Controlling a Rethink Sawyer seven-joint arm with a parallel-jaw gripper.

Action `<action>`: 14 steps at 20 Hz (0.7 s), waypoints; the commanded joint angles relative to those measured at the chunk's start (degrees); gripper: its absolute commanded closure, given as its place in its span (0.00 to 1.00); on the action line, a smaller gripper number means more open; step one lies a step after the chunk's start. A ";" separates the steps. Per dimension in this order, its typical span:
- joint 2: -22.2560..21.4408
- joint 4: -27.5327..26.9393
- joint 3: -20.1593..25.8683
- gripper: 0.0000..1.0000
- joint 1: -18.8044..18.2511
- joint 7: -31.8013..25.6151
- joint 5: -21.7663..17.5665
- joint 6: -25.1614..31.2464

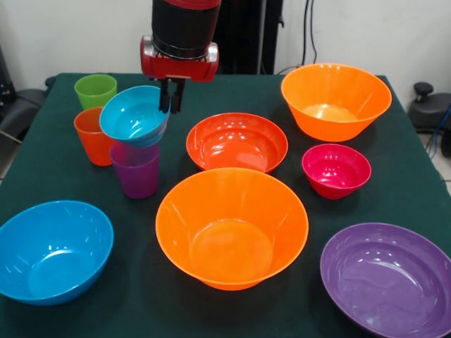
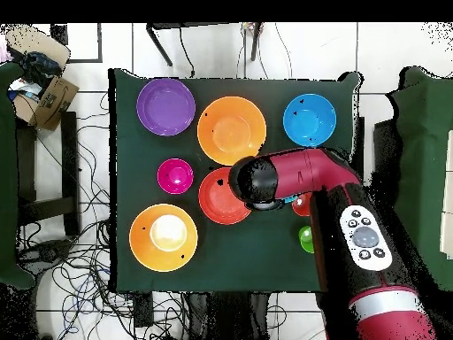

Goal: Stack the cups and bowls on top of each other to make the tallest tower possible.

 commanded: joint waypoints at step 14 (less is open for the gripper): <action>0.06 3.14 1.61 1.00 0.14 -7.67 -6.66 -7.34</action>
